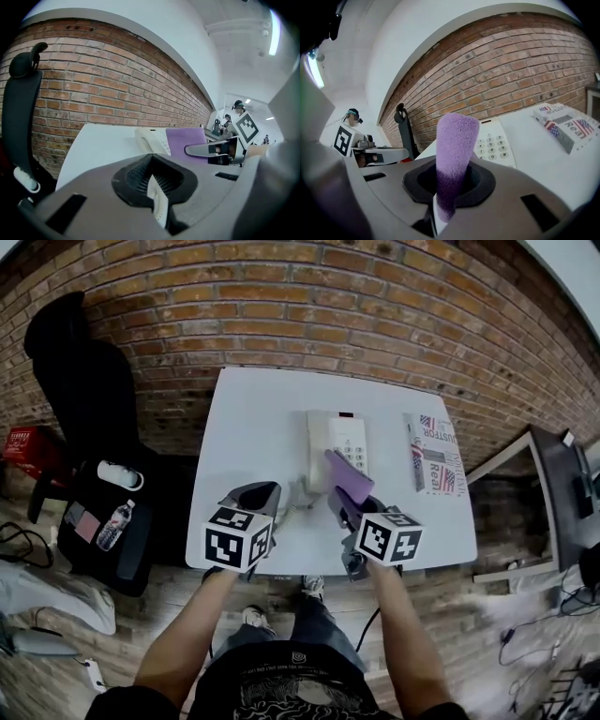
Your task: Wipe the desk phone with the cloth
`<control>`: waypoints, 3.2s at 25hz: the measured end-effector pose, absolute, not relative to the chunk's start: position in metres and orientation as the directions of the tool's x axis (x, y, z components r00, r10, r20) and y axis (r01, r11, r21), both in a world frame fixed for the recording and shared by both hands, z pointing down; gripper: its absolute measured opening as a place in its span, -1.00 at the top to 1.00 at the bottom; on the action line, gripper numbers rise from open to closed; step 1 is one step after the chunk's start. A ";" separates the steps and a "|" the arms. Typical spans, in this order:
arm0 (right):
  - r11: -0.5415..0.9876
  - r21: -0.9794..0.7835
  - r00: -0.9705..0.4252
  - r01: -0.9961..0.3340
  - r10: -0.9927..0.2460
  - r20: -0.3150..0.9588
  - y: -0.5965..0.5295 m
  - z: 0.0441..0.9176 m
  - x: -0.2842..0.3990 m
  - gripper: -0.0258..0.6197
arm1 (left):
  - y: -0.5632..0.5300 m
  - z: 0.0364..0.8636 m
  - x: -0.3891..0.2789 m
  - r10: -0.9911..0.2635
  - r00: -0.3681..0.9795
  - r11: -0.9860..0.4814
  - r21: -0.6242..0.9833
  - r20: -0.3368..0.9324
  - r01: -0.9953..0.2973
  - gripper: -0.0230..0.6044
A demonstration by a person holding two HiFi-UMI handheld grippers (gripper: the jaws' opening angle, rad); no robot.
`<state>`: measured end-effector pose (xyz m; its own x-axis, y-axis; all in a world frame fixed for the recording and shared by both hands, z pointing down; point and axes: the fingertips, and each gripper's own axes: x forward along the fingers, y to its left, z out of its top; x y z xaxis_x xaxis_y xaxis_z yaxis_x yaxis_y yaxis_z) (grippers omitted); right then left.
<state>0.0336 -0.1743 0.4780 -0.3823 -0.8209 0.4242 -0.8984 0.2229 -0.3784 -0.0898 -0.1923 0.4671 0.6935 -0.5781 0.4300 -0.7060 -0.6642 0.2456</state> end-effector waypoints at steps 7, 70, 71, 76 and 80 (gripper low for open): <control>0.351 -0.279 -0.444 -0.894 -0.779 0.442 -0.209 0.445 0.039 0.78 | -0.206 0.463 -0.097 -0.628 0.654 -0.616 0.245 0.422 -0.749 0.91; 0.991 -0.011 -0.294 -0.136 -0.030 0.955 -0.304 0.525 -0.066 0.78 | -0.216 0.471 -0.181 -0.804 0.341 -0.288 0.183 0.488 -0.940 0.91; 0.990 -0.011 -0.292 -0.139 -0.031 0.956 -0.301 0.526 -0.066 0.78 | -0.215 0.471 -0.180 -0.801 0.349 -0.297 0.183 0.486 -0.937 0.91; 0.988 -0.013 -0.280 -0.152 -0.030 0.959 -0.282 0.528 -0.066 0.78 | -0.215 0.470 -0.178 -0.786 0.389 -0.343 0.184 0.480 -0.921 0.91; 0.982 -0.025 -0.280 -0.186 -0.028 0.960 -0.268 0.531 -0.066 0.78 | -0.212 0.469 -0.179 -0.777 0.417 -0.372 0.189 0.472 -0.909 0.91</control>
